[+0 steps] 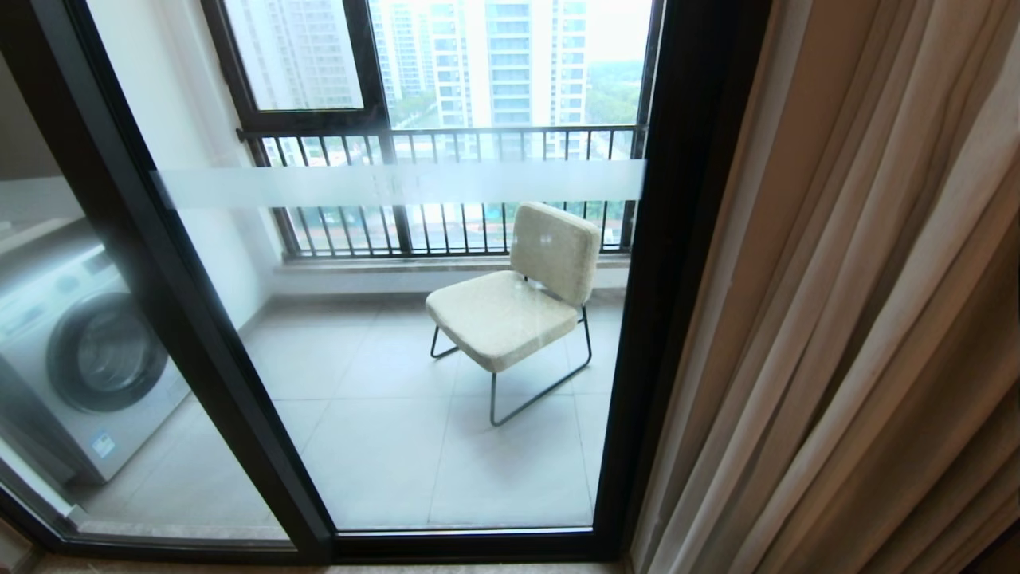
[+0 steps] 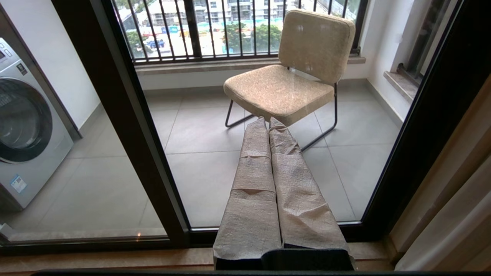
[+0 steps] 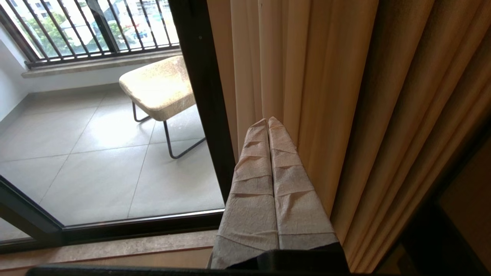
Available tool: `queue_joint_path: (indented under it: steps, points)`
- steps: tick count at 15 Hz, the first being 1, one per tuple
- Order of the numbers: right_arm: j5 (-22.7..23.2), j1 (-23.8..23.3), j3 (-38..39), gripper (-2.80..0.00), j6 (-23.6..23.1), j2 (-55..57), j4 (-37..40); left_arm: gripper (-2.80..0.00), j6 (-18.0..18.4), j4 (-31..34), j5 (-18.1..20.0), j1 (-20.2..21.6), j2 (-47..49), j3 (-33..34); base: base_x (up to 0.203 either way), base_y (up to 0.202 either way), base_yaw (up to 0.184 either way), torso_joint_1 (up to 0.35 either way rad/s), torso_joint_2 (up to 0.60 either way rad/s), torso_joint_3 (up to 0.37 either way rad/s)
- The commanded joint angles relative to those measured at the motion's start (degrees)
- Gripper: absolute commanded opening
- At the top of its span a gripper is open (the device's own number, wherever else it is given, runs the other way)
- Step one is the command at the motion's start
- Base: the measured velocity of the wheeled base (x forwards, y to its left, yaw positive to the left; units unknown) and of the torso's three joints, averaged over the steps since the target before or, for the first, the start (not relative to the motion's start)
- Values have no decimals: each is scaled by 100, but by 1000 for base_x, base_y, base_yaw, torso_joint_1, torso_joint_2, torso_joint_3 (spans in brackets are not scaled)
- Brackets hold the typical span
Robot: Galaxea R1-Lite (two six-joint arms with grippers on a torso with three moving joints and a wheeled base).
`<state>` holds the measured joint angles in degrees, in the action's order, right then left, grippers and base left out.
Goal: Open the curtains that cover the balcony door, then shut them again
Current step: Close the inner curtains on both sides
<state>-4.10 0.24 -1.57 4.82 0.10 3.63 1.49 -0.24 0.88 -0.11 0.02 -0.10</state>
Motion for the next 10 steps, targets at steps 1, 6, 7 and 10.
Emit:
queue_joint_path:
  steps: [1, 6, 7, 10]
  points:
    - [-23, -10, 8, -280, -6, 107, -16, -280, 1, -2, 0, 2, -2, 1, 0, 0, 0, 0, 0, 0]
    - [-14, -16, -28, -280, 54, 1205, -1105, -280, 3, -2, 0, 2, -2, 1, 0, 0, 0, 0, 0, 0]
    - [-13, -16, -66, -280, 68, 1441, -1338, -280, 1, -2, 0, 2, -2, 1, 0, 0, 0, 0, 0, 0]
    - [-8, 16, -301, -280, 78, 2145, -2021, -280, 1, -2, 0, 2, -2, 1, 0, 0, 0, 0, 0, 0]
